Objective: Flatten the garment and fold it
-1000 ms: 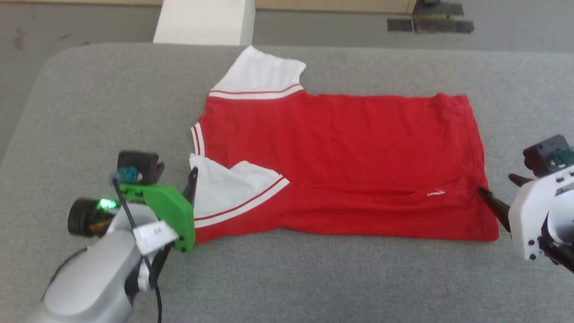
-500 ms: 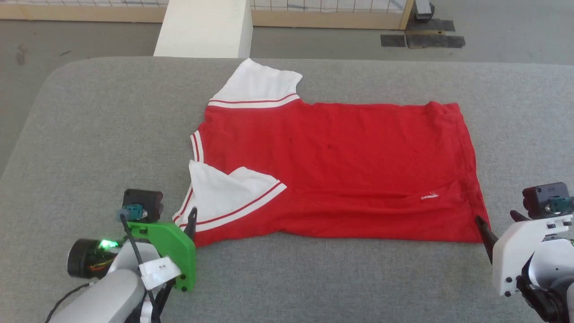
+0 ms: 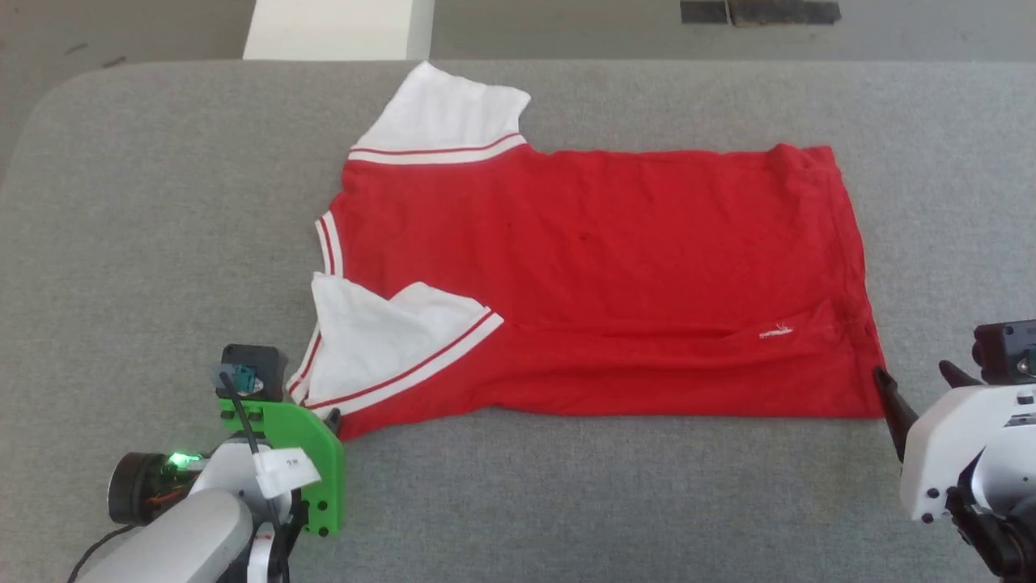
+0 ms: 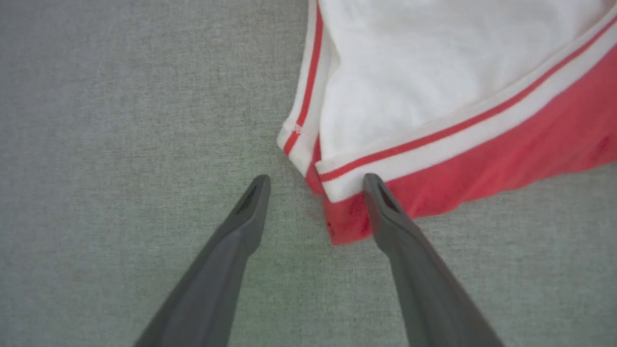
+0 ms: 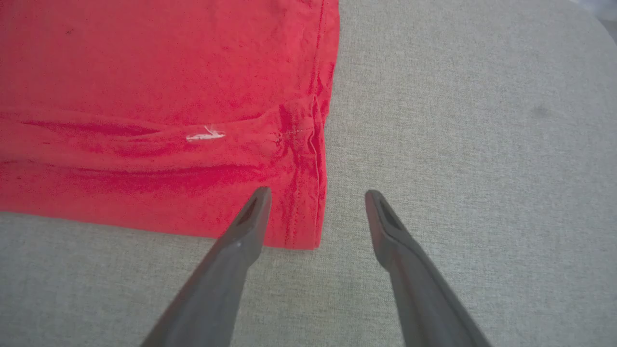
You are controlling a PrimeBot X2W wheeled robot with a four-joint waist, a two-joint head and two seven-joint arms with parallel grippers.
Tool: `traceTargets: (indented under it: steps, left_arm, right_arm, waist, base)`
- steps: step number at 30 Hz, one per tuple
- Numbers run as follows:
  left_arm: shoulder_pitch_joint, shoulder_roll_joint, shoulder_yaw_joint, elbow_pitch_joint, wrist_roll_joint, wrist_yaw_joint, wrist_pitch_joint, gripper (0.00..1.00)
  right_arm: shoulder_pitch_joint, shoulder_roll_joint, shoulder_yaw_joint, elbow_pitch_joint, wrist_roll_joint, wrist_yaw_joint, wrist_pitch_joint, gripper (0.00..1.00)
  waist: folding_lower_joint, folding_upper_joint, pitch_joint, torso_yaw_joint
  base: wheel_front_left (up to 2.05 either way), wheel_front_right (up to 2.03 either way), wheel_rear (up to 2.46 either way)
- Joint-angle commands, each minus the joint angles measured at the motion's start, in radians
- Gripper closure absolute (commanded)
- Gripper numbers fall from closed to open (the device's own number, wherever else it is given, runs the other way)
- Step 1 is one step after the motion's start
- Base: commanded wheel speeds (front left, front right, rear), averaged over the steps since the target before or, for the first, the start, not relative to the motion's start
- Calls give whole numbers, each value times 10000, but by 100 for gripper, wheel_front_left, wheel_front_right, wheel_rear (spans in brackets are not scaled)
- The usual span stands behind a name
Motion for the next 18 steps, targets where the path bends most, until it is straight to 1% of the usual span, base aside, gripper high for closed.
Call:
traceTargets:
  steps: [1,3,6,7,8,11,18]
  left_arm:
    - [-92,61,2,13,-47,87,109,0]
    - [-113,45,-4,42,-109,122,237,0]
    - [15,-120,-37,51,-570,23,676,0]
    - [40,-116,-90,30,-645,-35,810,35]
    - [58,-124,-101,13,-721,-55,901,100]
    - [108,-165,-128,-35,-870,-134,1024,100]
    - [99,-103,-27,-198,-718,-146,645,100]
  right_arm:
    - [154,26,-43,-82,-97,-15,-40,0]
    - [156,37,-91,-143,-114,-15,-66,0]
    - [149,78,-159,-195,-144,-15,-91,0]
    - [148,86,-171,-200,-160,-15,-93,0]
    - [145,97,-199,-197,-185,-15,-91,0]
    - [129,94,-256,-114,-270,-15,-41,0]
    - [25,48,-214,337,-343,-15,521,0]
  waist:
    - [0,0,243,-105]
    - [0,0,398,-140]
    - [0,0,571,-183]
    - [0,0,600,-193]
    - [0,0,625,-198]
    - [0,0,584,-168]
    - [0,0,162,106]
  base:
    - [0,0,0]
    - [0,0,0]
    - [0,0,0]
    - [0,0,0]
    - [0,0,0]
    - [0,0,0]
    - [0,0,0]
